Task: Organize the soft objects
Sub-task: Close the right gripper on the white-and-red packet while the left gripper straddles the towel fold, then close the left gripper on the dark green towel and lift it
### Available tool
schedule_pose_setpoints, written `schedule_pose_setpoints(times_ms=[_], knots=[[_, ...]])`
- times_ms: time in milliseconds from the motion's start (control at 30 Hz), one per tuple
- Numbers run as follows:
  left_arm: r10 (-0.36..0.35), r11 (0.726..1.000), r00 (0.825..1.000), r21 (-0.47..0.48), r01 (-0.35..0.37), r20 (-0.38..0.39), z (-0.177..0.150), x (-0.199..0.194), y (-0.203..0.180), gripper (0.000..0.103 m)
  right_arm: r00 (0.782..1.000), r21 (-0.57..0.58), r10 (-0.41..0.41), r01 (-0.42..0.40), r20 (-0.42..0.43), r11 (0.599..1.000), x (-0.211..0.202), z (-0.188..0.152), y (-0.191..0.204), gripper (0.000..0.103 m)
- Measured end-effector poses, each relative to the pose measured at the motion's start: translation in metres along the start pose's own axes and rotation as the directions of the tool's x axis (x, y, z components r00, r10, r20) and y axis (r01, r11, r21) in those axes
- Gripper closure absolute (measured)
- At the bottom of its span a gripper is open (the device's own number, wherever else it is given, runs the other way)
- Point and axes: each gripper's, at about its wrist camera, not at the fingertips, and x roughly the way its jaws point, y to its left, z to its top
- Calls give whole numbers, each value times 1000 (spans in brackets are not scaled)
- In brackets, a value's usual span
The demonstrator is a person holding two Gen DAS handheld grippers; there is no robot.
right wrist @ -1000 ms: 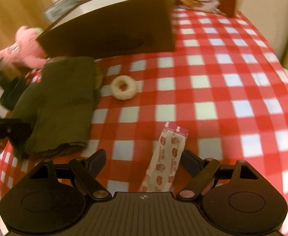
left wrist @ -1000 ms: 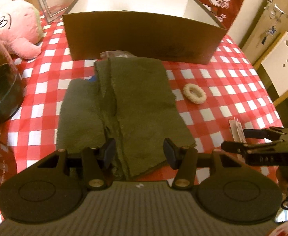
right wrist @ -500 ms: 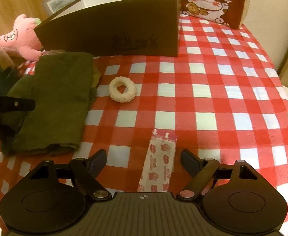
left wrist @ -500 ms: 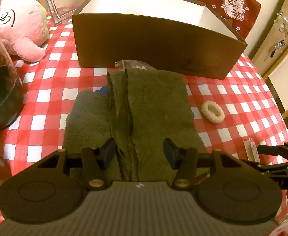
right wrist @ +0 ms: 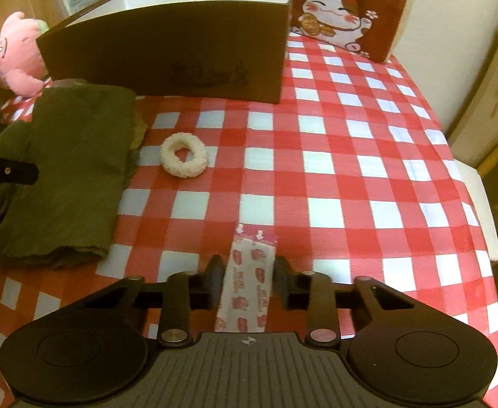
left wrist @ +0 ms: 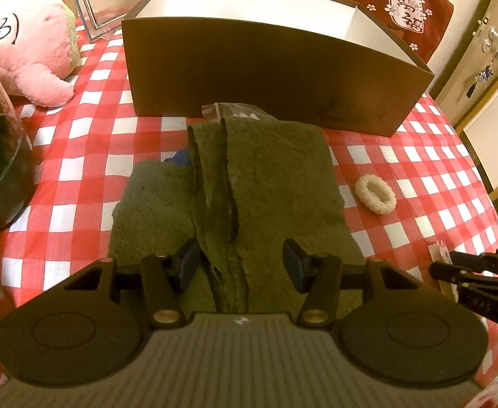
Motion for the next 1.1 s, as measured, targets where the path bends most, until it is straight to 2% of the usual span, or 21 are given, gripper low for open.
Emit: schedule_pose_setpoints(times_ms=[233,433,600,733,833,867,900,933,967,1033,1100], knots=[[-7,1000,1000,4,7,9,6,4,3,52,1000,60,19,-20,6,998,-3,3,-10,74],[-21,1000,1000,-9,21,2,13,12,10,49,1000,96,2,-5,27,995,-8,7,-17,74],[-53,998,999,-35,53,-9,14,22,18,44,1000,122,-4,1,26,992,-7,9,-23,73],[-75,996,997,-44,74,-17,13,34,19,45,1000,135,-3,-1,23,991,-7,9,-24,73],[-94,995,995,-32,94,-13,13,33,16,59,1000,139,-5,2,21,990,-6,9,-24,73],[-92,995,996,-25,92,-6,13,31,15,68,1000,141,-4,1,21,990,-7,9,-25,73],[-90,996,996,-18,90,4,13,27,14,73,1000,144,-3,0,21,990,-7,9,-25,73],[-94,995,995,-17,95,13,12,23,15,85,1000,147,-3,0,22,989,-7,9,-24,73],[-105,994,994,-24,106,18,12,20,17,92,1000,149,-4,1,22,989,-7,9,-24,73],[-141,989,990,-42,142,23,10,16,21,92,1000,153,-6,2,25,988,-8,9,-25,73],[-132,989,991,-59,133,10,9,21,24,86,1000,159,-7,3,26,987,-9,9,-26,73]])
